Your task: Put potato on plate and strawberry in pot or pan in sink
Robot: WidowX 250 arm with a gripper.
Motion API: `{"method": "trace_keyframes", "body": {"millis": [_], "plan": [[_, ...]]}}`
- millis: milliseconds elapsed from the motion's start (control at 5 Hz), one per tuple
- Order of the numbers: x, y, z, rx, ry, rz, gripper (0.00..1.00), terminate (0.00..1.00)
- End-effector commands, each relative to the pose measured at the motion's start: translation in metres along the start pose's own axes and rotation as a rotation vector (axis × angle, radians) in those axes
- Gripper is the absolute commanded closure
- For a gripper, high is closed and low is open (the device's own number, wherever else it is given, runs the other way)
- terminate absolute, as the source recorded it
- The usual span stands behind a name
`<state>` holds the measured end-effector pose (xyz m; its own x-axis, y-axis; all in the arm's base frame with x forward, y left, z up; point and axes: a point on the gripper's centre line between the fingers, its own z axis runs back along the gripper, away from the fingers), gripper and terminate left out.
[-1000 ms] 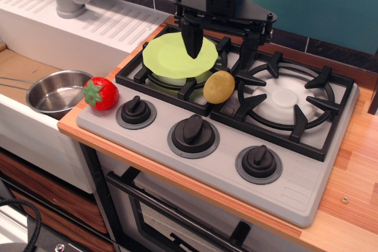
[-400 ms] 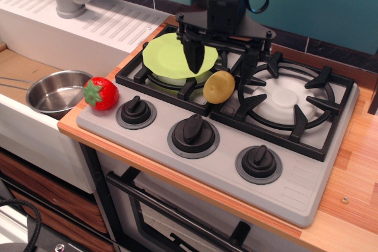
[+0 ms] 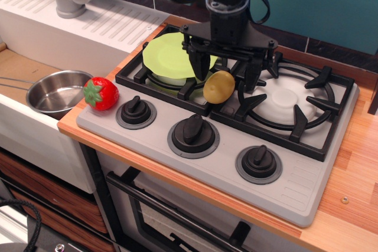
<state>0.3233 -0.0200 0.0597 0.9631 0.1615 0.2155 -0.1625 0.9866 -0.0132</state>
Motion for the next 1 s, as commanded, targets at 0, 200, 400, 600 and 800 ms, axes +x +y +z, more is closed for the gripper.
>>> {"method": "trace_keyframes", "body": {"millis": [0, 200, 400, 600, 800], "plan": [[0.0063, 0.0017, -0.0023, -0.031, -0.061, 0.001, 0.0, 0.0], [0.0041, 0.0012, -0.0057, -0.044, -0.078, 0.004, 0.0, 0.0], [0.002, 0.0, -0.0061, -0.053, -0.084, 0.009, 0.0, 0.0], [-0.0005, -0.0025, -0.0079, -0.052, -0.084, 0.015, 0.0, 0.0], [-0.0014, -0.0028, -0.0085, -0.065, -0.085, 0.013, 1.0, 0.0]]}}
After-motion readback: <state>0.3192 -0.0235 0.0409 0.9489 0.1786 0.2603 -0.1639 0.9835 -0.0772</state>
